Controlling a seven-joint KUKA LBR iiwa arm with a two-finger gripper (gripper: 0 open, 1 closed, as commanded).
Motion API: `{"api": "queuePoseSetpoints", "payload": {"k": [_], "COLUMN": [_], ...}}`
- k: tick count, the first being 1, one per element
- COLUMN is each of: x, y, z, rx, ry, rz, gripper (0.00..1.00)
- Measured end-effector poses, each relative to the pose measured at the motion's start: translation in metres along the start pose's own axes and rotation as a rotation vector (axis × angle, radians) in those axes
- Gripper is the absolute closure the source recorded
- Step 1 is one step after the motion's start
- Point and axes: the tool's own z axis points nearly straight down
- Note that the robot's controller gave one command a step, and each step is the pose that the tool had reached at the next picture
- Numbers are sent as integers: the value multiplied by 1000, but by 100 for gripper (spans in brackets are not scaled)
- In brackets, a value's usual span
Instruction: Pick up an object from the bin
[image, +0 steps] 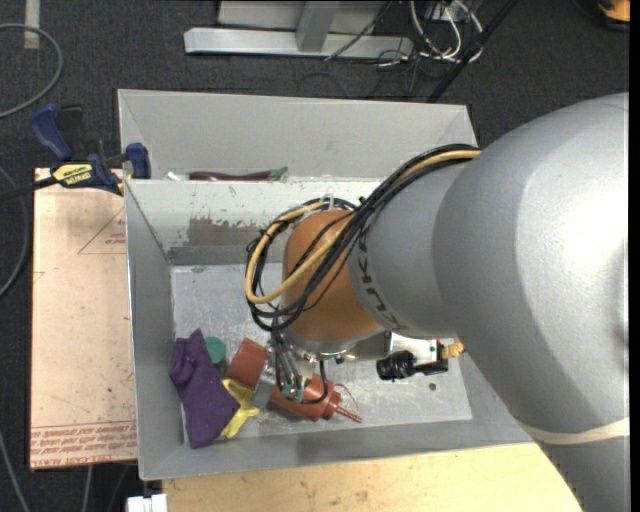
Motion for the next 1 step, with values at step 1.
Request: {"api": "queuePoseSetpoints", "payload": {"k": [1], "x": [-1], "y": [1], "z": [-22], "rx": [-4], "ry": [-5], "rz": [-2], "gripper": [100]}}
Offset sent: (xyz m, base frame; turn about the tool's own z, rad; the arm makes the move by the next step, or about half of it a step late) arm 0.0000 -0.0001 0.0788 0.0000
